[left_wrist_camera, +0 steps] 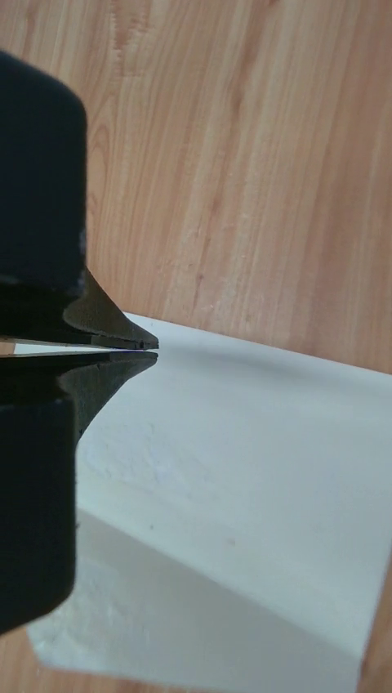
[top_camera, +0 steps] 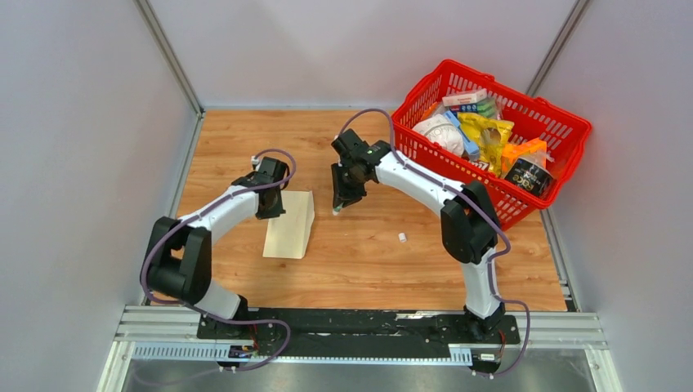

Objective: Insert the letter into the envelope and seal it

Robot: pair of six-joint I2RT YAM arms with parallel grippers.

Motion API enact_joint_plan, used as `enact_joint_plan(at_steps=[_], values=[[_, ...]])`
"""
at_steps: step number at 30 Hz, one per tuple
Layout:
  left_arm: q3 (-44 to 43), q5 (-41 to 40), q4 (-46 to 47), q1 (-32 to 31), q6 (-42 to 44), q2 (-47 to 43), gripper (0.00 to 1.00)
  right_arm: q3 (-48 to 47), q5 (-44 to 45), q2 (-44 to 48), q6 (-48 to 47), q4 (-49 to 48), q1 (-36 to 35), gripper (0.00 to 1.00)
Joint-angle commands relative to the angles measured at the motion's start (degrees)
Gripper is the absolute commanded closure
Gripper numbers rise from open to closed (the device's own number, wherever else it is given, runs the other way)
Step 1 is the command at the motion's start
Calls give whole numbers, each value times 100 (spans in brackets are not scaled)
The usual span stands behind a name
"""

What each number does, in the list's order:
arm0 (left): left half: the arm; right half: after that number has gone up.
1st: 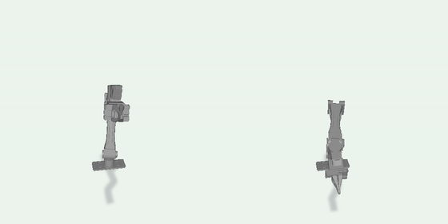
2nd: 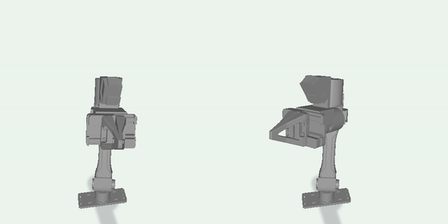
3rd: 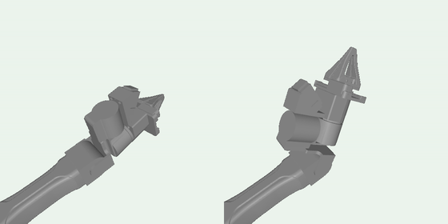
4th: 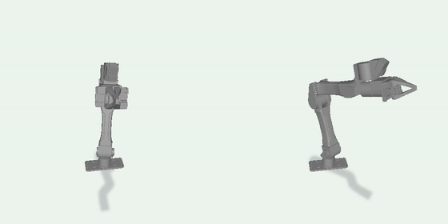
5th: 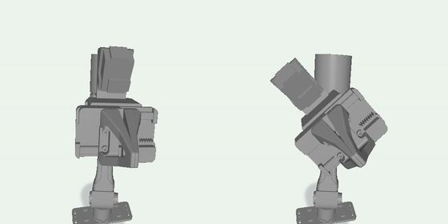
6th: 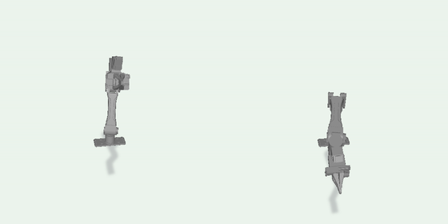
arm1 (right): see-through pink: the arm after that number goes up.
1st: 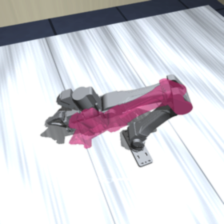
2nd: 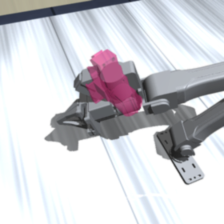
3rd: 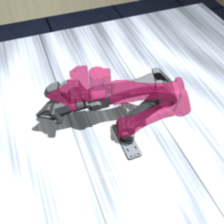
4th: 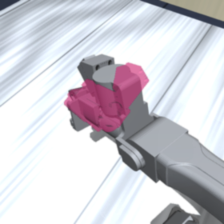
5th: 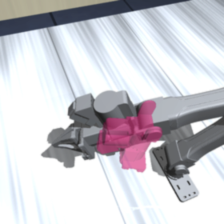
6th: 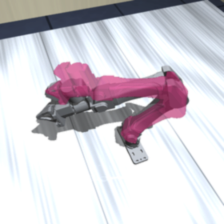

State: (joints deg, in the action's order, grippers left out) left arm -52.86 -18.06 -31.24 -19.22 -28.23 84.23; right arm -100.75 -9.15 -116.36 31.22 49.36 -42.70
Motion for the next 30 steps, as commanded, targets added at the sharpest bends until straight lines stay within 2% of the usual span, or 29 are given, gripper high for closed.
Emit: enact_joint_plan(at_steps=[1, 6, 9, 21, 30], values=[[171, 207, 302, 94, -148, 331, 92, -120, -403, -142, -256, -173, -72, 100], [206, 365, 549, 94, -95, 735, 96, -59, -570, -230, -327, -252, -169, 100], [206, 803, 593, 51, -43, 920, 99, 11, -702, -239, -310, -445, -239, 100], [882, 1639, 1059, -503, 19, 824, 100, 108, -1115, -353, -117, -1051, -371, 100], [1067, 1964, 1252, -547, 98, 753, 100, 354, -729, -581, 340, -1657, -371, 100]])
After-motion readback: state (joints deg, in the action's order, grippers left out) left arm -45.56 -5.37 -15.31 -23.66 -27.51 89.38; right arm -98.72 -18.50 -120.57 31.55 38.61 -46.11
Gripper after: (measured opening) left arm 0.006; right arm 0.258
